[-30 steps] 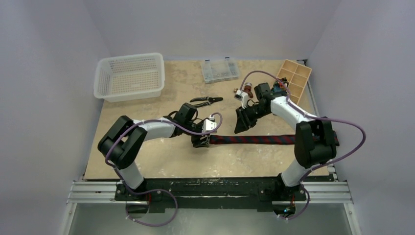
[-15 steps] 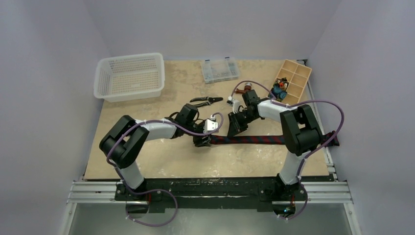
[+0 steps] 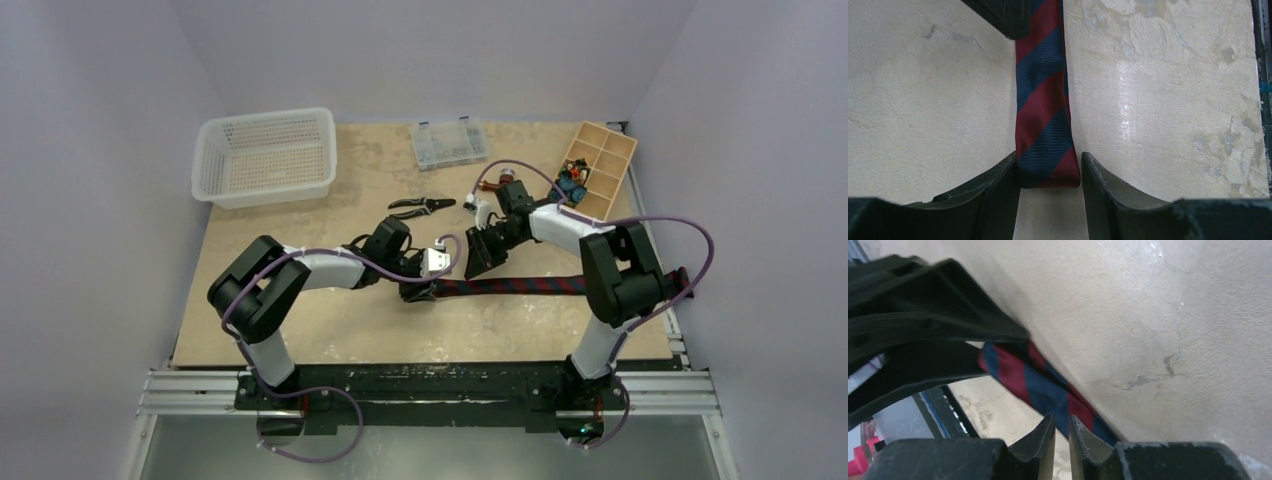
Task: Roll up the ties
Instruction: Roll the tie at the center of the board.
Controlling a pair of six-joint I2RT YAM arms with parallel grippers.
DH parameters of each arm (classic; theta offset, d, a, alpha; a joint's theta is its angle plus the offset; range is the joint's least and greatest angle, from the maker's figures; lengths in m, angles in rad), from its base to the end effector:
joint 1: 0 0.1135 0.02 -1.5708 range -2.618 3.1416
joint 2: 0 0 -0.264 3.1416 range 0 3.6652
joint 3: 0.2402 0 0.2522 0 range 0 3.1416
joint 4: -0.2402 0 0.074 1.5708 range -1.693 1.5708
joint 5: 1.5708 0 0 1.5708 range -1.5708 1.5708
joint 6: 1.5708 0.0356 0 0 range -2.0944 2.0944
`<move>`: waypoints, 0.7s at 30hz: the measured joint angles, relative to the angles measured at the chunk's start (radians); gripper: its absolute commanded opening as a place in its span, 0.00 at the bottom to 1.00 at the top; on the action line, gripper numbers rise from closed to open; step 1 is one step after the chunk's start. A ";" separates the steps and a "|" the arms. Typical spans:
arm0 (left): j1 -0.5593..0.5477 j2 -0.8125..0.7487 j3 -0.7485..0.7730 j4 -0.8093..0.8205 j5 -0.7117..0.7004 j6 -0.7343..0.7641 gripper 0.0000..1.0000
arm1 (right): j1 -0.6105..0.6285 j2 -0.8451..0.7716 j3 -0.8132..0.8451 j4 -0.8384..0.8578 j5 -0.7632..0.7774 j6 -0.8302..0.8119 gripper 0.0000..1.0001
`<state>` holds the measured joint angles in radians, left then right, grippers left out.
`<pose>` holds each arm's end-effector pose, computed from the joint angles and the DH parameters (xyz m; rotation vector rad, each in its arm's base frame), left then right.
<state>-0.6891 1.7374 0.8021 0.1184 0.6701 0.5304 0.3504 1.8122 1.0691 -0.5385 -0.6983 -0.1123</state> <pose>0.2385 -0.2251 0.1380 1.5807 1.7079 -0.8725 0.3049 0.1358 0.1512 -0.7747 2.6510 1.0447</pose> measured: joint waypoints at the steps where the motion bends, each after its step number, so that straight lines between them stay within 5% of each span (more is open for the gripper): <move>1: 0.000 0.000 -0.004 0.000 -0.003 0.000 0.45 | 0.000 -0.023 0.000 -0.006 -0.003 0.002 0.15; 7: 0.000 0.000 -0.013 0.005 -0.014 -0.015 0.48 | 0.003 -0.100 -0.010 0.009 -0.060 0.048 0.12; 14: 0.000 -0.002 -0.015 0.008 -0.015 -0.015 0.54 | 0.003 0.003 -0.030 0.021 -0.051 0.060 0.09; 21: 0.006 -0.017 -0.028 0.008 -0.037 -0.027 0.49 | 0.003 0.064 -0.030 0.023 -0.060 0.060 0.07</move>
<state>-0.6830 1.7206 0.7738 0.1265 0.6331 0.5037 0.3531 1.8763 1.0393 -0.5156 -0.7586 -0.0528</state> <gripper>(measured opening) 0.536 0.079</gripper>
